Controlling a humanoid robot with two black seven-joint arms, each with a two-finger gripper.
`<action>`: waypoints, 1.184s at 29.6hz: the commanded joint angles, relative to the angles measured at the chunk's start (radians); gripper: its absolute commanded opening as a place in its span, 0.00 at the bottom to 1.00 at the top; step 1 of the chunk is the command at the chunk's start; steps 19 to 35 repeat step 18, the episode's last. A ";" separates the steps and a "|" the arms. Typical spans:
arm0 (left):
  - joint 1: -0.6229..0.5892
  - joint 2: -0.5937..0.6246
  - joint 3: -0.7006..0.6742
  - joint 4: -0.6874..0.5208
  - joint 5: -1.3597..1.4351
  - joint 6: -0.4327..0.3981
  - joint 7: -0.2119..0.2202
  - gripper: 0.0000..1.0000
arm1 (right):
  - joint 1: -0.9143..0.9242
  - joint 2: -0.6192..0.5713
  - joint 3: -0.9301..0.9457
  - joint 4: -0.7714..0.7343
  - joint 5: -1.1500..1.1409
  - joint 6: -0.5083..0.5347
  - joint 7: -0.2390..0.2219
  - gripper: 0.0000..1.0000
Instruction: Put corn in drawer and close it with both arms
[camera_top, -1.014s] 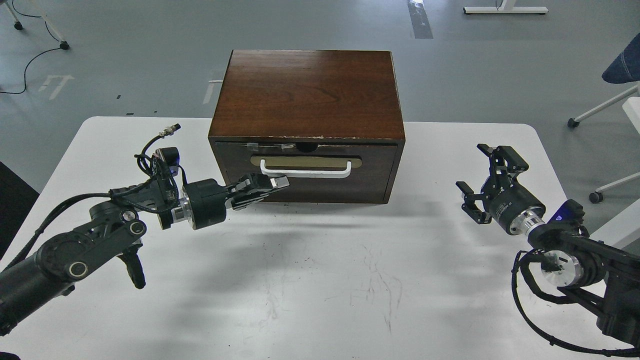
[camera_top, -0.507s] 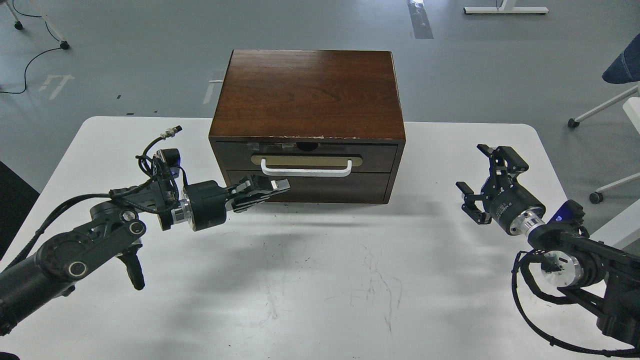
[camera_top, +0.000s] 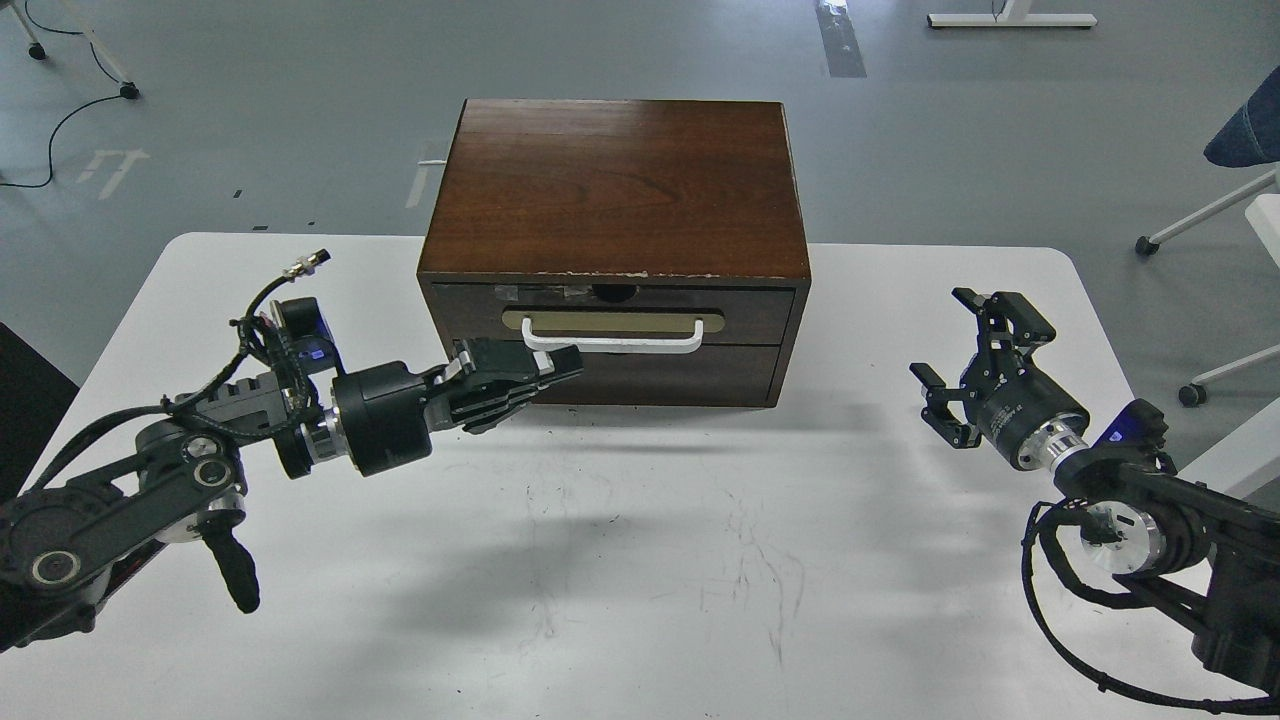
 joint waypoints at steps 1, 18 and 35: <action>0.063 0.031 -0.049 0.031 -0.149 0.000 0.000 1.00 | 0.004 0.002 0.003 -0.007 0.000 -0.006 0.000 0.99; 0.255 0.051 -0.051 0.187 -0.390 0.000 0.000 1.00 | 0.004 0.003 0.007 -0.007 0.000 -0.008 0.000 1.00; 0.255 0.051 -0.051 0.187 -0.390 0.000 0.000 1.00 | 0.004 0.003 0.007 -0.007 0.000 -0.008 0.000 1.00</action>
